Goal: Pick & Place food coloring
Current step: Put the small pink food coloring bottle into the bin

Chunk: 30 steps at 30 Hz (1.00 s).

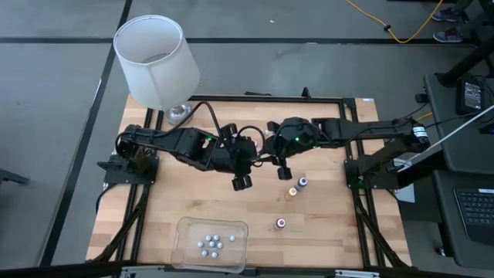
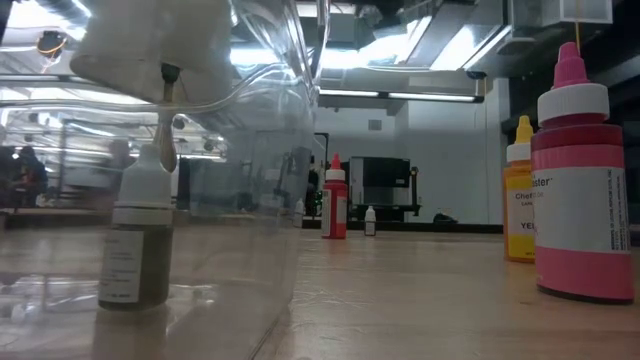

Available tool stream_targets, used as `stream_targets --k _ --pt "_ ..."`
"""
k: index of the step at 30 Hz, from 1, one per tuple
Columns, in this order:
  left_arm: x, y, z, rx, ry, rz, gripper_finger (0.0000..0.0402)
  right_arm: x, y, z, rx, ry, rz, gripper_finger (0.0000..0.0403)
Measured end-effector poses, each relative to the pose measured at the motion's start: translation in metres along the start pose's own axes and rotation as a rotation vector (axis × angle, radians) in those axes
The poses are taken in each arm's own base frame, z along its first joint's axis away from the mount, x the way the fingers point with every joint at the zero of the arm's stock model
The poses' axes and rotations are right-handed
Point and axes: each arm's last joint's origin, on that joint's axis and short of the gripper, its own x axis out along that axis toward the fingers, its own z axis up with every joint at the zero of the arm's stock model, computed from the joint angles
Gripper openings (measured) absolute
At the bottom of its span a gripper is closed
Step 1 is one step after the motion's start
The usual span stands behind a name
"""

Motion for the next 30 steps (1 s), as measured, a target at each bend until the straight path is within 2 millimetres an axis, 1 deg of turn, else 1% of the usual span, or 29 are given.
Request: stream_targets --k 6,9,15,22,26,30 --pt "0.000 -0.001 0.000 0.010 0.004 -0.020 0.0196 0.001 0.002 0.009 -0.010 -0.019 -0.012 0.0078" --pt "0.003 -0.002 -0.001 0.021 0.004 -0.012 0.0196 0.000 0.002 0.012 -0.029 -0.034 -0.020 0.0078" --pt "0.005 -0.001 0.003 0.020 -0.030 -0.001 0.0196 0.000 0.004 0.012 -0.030 -0.036 -0.030 0.0078" --pt "0.011 0.006 0.006 0.000 -0.026 0.000 0.0195 0.000 0.004 0.013 -0.030 -0.038 -0.030 0.0078" --pt "0.013 0.010 0.007 -0.010 -0.012 -0.025 0.0183 0.000 0.004 0.013 -0.030 -0.038 -0.030 0.0078" --pt "0.015 0.012 0.008 -0.018 -0.008 -0.027 0.0158 0.000 0.004 0.012 -0.032 -0.038 -0.030 0.0078"
